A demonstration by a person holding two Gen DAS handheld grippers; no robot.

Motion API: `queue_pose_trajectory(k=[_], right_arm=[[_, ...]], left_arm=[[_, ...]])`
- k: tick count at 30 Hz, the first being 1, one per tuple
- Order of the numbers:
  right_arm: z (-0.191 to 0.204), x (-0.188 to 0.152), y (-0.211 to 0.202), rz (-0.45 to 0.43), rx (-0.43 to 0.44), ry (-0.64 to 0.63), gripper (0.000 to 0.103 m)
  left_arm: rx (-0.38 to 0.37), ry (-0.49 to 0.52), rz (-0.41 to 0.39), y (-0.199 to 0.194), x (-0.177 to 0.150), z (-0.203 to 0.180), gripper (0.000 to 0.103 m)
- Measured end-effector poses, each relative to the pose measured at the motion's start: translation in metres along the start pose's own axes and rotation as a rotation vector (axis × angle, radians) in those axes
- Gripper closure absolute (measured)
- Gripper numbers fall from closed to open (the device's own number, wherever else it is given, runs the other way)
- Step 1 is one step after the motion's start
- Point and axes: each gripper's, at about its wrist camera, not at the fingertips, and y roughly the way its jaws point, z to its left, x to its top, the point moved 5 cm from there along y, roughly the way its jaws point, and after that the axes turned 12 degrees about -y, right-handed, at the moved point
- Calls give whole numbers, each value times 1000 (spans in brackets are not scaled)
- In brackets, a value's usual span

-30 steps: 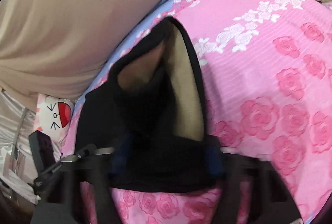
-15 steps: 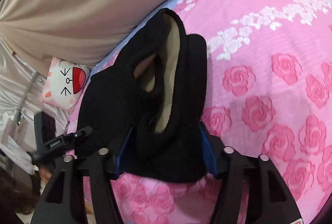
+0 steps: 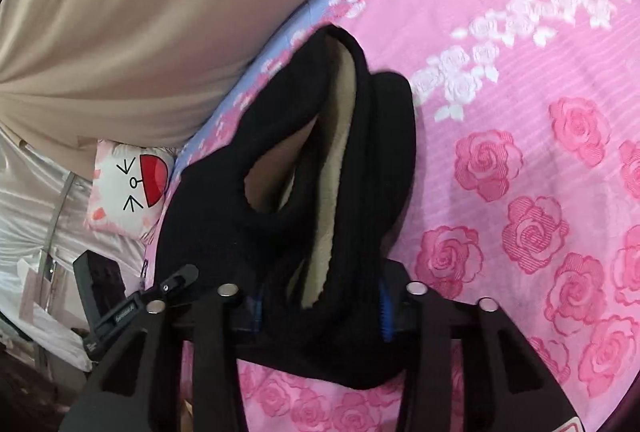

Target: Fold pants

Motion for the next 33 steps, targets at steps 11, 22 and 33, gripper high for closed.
queue_pose_trajectory(k=[11,22,33], right_arm=[[74,113,-24,-174,27,-260,69],[106,238,9,-321,25,-409,69],[74,273,87,-261,-44,-398,69]], left_arm=[[-6,234,-275,-61,88,-76,72],[102,357,-502,-64,190,-118,72],[206,369,-465,11,244,-100,72]])
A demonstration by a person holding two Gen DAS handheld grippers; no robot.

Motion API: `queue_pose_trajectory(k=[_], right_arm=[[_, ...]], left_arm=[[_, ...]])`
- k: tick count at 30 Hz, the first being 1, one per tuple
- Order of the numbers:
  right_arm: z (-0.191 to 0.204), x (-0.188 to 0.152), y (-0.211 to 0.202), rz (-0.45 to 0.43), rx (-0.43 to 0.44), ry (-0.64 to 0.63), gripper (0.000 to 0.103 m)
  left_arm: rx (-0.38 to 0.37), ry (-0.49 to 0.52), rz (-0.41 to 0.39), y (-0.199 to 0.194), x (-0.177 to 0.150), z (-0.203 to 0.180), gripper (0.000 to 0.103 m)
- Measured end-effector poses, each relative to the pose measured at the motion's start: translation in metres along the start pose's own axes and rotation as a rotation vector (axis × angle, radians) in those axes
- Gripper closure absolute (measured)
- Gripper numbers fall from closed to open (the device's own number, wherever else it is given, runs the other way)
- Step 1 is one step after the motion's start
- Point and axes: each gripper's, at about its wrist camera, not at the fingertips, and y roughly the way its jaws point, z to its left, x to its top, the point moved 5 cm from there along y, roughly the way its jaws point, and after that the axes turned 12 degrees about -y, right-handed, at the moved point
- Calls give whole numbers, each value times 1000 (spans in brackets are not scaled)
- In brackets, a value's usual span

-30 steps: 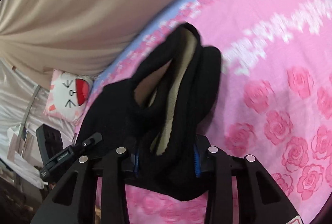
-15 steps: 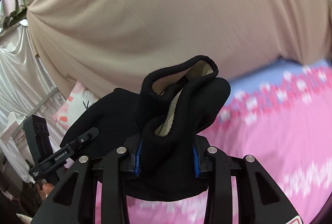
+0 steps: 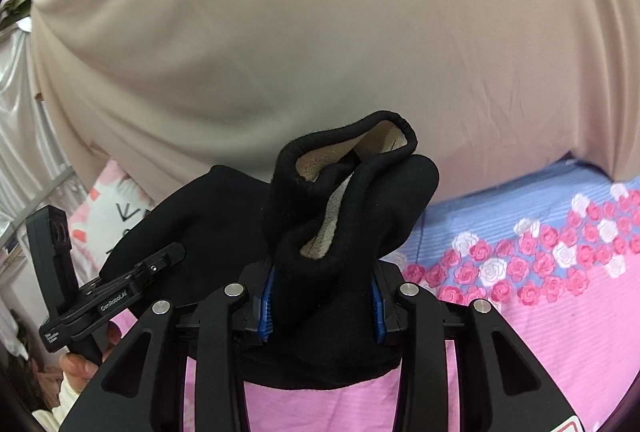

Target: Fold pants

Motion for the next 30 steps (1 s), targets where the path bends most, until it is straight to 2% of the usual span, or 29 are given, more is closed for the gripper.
queue_pose_trajectory(k=[6,11,16,24,30], right_arm=[[-23,-31,40,81,-6,44,69],[-28,-43,44,101,-6,54,69],[-16,-46,25,85,3,39,69],[5,-62,-15,75,13,31,69],[4,-61,-21,60,4,34,69]], left_arm=[[26,-6,78,43,-22,14,72],[24,-15,120,54,-37,20,72],[13,-8,110,39,-38,22,72],[-1,5,105,-10,-51,14,72],[-6,4,84,-17,-50,10,72]])
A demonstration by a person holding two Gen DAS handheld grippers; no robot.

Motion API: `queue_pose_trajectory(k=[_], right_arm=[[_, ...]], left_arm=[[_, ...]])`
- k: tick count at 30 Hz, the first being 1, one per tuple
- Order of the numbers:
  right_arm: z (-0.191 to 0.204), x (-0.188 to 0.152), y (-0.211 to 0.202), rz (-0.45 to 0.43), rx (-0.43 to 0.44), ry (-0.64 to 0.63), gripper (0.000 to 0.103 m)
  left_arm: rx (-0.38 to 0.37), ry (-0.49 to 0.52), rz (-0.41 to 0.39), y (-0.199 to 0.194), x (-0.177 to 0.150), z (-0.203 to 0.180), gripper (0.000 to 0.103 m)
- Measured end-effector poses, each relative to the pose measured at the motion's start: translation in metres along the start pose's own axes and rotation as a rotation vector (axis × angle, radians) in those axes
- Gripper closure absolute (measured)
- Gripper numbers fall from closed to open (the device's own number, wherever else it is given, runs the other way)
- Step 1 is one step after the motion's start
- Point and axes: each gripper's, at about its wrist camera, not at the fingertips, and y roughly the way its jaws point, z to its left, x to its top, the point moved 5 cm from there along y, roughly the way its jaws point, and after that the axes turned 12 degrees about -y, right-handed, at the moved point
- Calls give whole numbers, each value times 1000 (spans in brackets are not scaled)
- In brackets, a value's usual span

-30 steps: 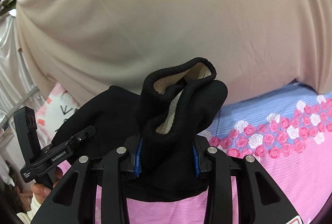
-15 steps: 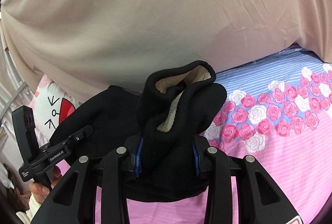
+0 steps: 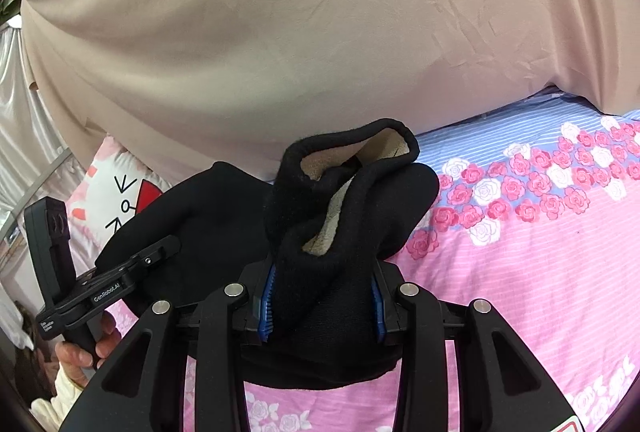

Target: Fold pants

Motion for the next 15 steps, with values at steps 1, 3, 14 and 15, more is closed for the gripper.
queue_pose_trajectory(k=[1,3,14,15], right_arm=[[-2,0,1,-6,-4,2,69],[-10,-8,9,17,-7,24,68],[-69,-64,-41,25,-185,158,49],[-62,-53,-44,12,-169,124,77]], left_arm=[[-1,-4,-6,2,2,2,72],[9,-22,0,9,-1,4,70],[158,-196,91,2,-48,76,29],[187,-187,49,-10,-38,74,29]])
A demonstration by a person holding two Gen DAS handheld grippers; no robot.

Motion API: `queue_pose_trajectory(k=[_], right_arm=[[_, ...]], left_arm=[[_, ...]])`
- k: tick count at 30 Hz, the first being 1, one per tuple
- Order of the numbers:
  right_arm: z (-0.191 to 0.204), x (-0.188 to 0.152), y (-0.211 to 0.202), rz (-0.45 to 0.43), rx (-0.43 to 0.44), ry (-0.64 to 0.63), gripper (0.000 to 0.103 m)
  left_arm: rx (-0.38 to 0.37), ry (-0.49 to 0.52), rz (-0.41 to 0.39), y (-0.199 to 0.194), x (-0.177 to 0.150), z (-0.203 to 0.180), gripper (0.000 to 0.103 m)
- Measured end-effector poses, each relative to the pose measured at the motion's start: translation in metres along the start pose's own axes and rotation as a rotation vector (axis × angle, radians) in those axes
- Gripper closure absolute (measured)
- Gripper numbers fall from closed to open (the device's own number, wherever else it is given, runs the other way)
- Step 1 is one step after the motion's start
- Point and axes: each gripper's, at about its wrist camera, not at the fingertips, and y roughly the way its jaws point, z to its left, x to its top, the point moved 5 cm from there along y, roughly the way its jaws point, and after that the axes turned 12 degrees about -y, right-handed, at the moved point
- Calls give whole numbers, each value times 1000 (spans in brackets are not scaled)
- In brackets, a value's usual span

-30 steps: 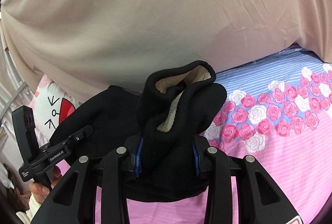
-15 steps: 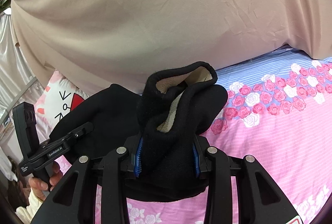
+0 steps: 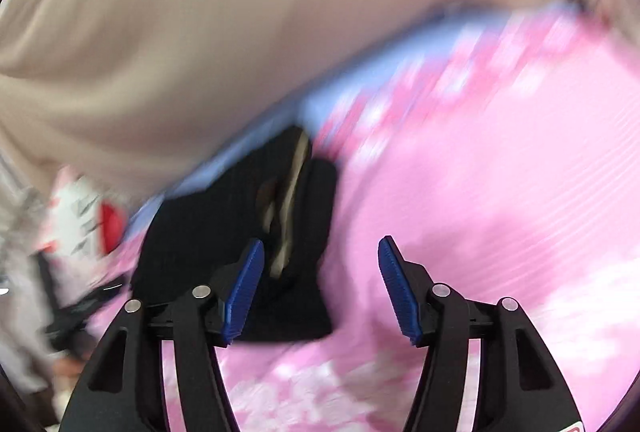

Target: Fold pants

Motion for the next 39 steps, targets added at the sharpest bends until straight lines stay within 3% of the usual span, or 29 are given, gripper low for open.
queue_pose_trajectory(k=[1,4,5,8,10,11,13,14,15,18,20,21,23,25,26,27,29,31,33,36,39], right_arm=[[21,18,1,10,36,-52,98],[85,46,36,73,68,-201,99],[105,51,56,100,79,-240,99],[134,41,139,249,85,-291,99],[106,34,179,311,-19,-292,103],[83,37,183,282,56,-191,103],[49,46,169,254,84,12,103],[43,53,159,230,47,38,103],[50,61,146,195,-8,-20,100],[95,63,151,228,85,-176,99],[83,58,176,296,-55,-250,103],[64,53,182,313,-60,-198,103],[36,53,169,271,42,9,103],[22,58,125,185,-127,-25,102],[24,57,96,133,-158,-82,90],[28,53,82,119,-146,-105,90],[39,34,42,116,-95,-161,90],[49,15,19,122,-123,-231,80],[57,-16,-1,132,-160,-315,63],[63,-45,0,176,-167,-394,63],[67,-61,15,226,-237,-460,63]], left_arm=[[22,23,-54,-13,16,-8,29],[48,79,-98,-13,43,-42,27],[62,89,-95,-2,51,-58,20],[127,131,15,62,50,-96,16],[241,172,106,112,39,-96,15],[303,161,156,134,33,-83,15],[182,29,224,140,34,-64,15],[146,-36,241,134,41,-55,15],[143,-53,225,128,47,-51,15],[207,5,112,117,67,-56,16],[260,62,109,132,69,-60,16],[288,79,122,138,66,-61,15],[258,63,153,137,63,-56,15],[220,42,127,112,66,-46,16],[205,58,88,90,69,-40,16],[199,74,62,74,68,-39,16],[168,101,41,44,57,-34,15],[131,112,46,21,41,-29,13],[93,131,71,1,12,-27,12],[92,156,117,-9,-34,-27,11],[133,187,140,-11,-71,-26,11]])
